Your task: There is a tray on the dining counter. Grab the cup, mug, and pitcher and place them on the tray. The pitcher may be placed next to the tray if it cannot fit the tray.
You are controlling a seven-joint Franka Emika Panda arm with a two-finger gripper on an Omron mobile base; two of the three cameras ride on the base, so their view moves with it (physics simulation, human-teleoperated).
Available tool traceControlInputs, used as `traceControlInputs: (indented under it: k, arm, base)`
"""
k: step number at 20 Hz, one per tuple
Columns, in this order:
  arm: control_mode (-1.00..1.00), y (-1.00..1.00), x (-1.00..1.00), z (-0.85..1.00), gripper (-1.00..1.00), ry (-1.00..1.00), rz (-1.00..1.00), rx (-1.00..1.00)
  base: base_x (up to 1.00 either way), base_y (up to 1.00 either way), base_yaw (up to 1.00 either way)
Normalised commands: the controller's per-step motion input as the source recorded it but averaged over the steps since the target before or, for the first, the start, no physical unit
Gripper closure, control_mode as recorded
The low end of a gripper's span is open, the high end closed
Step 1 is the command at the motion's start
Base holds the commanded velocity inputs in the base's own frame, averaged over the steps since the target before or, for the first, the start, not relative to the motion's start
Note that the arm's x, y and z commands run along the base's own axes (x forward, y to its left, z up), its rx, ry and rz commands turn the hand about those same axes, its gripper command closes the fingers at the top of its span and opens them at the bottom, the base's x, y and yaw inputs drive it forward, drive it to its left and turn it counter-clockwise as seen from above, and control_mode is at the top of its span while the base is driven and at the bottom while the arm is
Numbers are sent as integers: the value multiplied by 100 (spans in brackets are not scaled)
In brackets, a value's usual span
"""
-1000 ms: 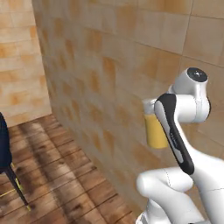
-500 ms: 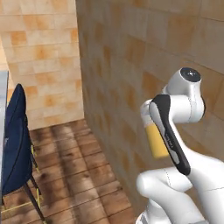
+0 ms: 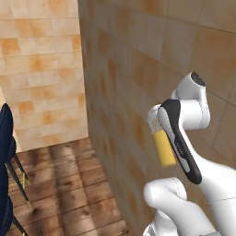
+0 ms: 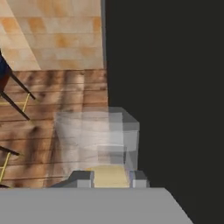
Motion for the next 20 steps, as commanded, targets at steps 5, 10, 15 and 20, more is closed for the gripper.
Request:
traceControlInputs:
  k: [5,10,15,20]
  arm:
    - [100,0,0,0,100,0,0,0]
    - [100,0,0,0,100,0,0,0]
    - [100,0,0,0,100,0,0,0]
    - [100,0,0,0,100,0,0,0]
  base:
    - [100,0,14]
    - [100,0,14]
    - [98,0,15]
    - [63,0,47]
